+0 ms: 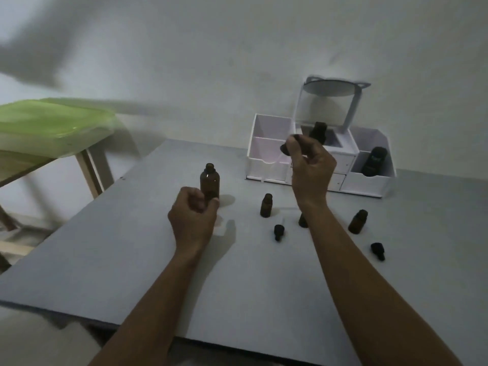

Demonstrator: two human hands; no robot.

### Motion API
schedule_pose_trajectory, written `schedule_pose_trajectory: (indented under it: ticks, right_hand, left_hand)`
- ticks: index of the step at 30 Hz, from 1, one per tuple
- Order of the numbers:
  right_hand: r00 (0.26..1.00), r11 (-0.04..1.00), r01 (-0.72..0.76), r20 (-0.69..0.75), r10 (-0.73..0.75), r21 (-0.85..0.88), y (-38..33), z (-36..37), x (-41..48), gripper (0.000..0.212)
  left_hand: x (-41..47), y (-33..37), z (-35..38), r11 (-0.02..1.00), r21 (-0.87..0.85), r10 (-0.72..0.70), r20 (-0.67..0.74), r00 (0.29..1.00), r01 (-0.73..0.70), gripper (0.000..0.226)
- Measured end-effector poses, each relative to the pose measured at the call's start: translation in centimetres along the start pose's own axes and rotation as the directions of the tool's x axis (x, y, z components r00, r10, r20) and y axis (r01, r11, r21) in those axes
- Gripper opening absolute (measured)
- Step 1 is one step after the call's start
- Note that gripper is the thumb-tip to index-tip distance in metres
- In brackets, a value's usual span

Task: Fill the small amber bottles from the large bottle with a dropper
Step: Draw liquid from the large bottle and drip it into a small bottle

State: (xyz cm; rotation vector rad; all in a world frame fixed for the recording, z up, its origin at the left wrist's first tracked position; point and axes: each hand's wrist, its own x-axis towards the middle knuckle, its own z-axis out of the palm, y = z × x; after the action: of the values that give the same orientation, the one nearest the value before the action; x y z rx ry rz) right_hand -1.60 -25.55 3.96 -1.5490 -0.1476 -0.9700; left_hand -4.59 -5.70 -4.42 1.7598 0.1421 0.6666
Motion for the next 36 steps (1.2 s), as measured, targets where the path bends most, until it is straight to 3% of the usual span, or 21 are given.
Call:
schedule_pose_trajectory:
  ticks: [4,7,14,26,36]
  right_hand:
    - [0.998,0.998,0.027,-0.055,-0.03,-0.062,1.1,-1.0,-0.3,0.008]
    - [0.995,0.999,0.024,-0.097,-0.028,-0.047,1.8,-1.5,-0.5,0.008]
    - [0.993,1.0,0.014,-0.114,-0.017,-0.025,2.7,-1.9,-1.1,0.007]
    - [0.999,0.997,0.001,-0.054,-0.005,-0.078,3.5,-1.0,-1.0,0.013]
    - [0.999,0.994,-0.001,-0.041,-0.004,-0.108,3.9,-1.0,-1.2,0.014]
  left_hand:
    - [-1.8,0.9,3.0,0.998,0.029,-0.063,0.395,0.916,0.056,0.031]
    - [-1.2,1.0,5.0,0.998,0.056,-0.064,0.512,0.857,0.041,0.052]
    - [-0.5,1.5,8.0,0.999,0.04,-0.025,0.578,0.816,0.003,0.071]
    - [-0.5,1.2,8.4,0.999,0.044,-0.012,0.562,0.827,-0.016,0.046]
    - [-0.2,0.6,8.8,0.996,0.081,-0.007,0.547,0.837,-0.044,0.042]
